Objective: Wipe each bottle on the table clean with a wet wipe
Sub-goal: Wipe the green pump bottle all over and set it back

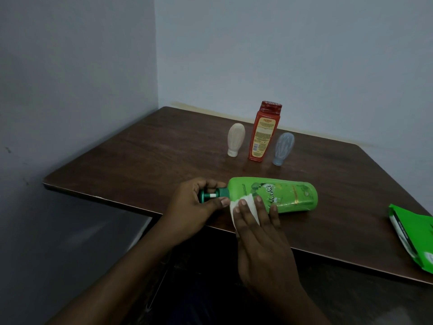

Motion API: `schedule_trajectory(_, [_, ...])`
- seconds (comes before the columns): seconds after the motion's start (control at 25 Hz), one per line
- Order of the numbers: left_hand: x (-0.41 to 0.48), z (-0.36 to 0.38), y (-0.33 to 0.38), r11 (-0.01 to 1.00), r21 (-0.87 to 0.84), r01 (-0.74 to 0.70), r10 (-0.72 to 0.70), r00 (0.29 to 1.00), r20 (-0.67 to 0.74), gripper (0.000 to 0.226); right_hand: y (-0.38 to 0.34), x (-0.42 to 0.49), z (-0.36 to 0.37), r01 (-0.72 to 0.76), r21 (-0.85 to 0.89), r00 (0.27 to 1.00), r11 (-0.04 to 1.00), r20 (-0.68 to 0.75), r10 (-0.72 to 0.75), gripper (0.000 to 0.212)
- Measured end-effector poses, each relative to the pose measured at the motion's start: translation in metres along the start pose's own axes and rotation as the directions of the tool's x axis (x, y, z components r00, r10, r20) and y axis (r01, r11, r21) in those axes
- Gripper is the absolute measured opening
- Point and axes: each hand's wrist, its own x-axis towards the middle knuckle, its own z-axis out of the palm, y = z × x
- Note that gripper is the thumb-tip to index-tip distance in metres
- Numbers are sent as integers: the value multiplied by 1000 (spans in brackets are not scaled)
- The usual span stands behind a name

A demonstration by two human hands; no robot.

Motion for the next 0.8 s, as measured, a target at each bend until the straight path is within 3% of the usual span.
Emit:
schedule_trajectory(0.12, [-2, -3, 2, 1000, 2, -24, 24, 999, 22, 28, -7, 28, 0, -67, 50, 997, 996, -30, 69, 53])
schedule_trajectory(0.28, [-6, -6, 4, 999, 25, -29, 28, 999, 39, 26, -1, 51, -4, -87, 40, 996, 995, 34, 86, 52])
schedule_trajectory(0.48, [-4, -4, -1, 1000, 9, -20, 20, 1000, 22, 32, 46, 53, -19, -334, -85, 938, 939, 61, 340, 44])
schedule_trajectory(0.6, [-4, -5, -2, 1000, -12, -17, 18, 999, 37, 33, 59, 55, -24, -396, -106, 915, 912, 43, 402, 40])
schedule_trajectory(0.68, [-4, -5, -1, 999, -29, -14, 15, 999, 44, 34, 41, 59, -23, -391, -52, 916, 919, 71, 394, 40])
schedule_trajectory(0.8, [-5, -7, 2, 999, -34, -29, 30, 999, 27, 33, 6, 64, -18, -177, 71, 977, 982, 130, 167, 46])
